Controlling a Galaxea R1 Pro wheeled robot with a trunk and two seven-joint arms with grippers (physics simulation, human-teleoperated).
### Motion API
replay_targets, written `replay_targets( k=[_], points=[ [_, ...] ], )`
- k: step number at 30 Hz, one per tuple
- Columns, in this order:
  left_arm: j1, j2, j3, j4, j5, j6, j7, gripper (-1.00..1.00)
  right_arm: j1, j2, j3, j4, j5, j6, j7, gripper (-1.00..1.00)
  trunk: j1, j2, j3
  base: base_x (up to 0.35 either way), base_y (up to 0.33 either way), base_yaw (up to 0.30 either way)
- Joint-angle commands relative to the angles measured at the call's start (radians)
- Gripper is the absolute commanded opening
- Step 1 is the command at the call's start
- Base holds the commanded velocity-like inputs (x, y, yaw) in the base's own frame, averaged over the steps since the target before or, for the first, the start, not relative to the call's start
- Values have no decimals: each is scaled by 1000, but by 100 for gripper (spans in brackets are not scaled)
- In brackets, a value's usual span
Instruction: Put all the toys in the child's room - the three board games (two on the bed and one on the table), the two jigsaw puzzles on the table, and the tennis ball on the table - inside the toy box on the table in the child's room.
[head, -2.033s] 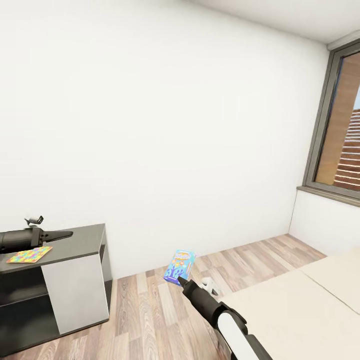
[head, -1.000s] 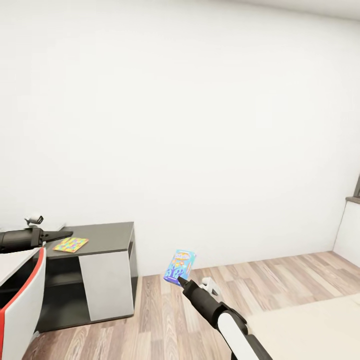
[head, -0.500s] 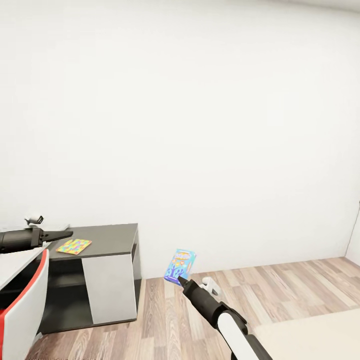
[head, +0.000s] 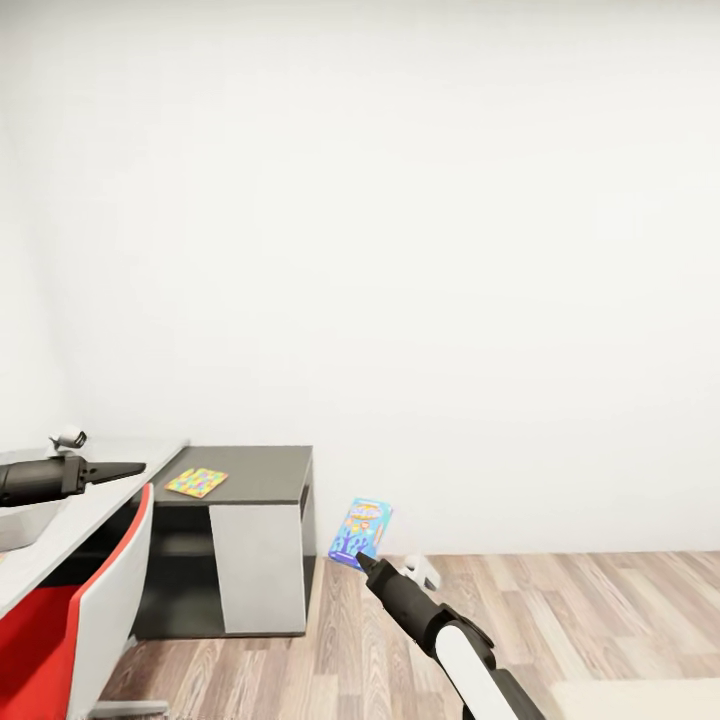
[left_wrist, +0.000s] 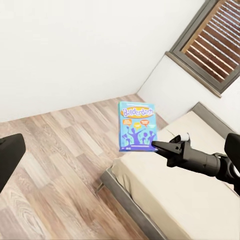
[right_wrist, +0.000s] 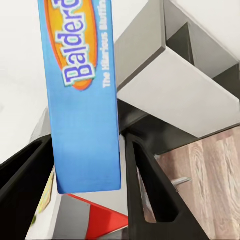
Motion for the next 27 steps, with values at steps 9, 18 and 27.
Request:
replay_targets(
  k=[9, 18, 27],
  points=[
    [0, 0, -1, 0, -1, 11, -4, 100, 0, 0, 2, -2, -10, 2, -8, -100, -34, 63, 30, 0, 0, 123],
    [0, 0, -1, 0, -1, 11, -4, 100, 0, 0, 1, -2, -10, 2, -8, -100, -61, 112, 52, 0, 0, 4],
    [0, 0, -1, 0, -1, 9, -4, 100, 0, 0, 1, -2, -1, 2, -8, -100, -61, 112, 55, 5, -5, 120]
  ],
)
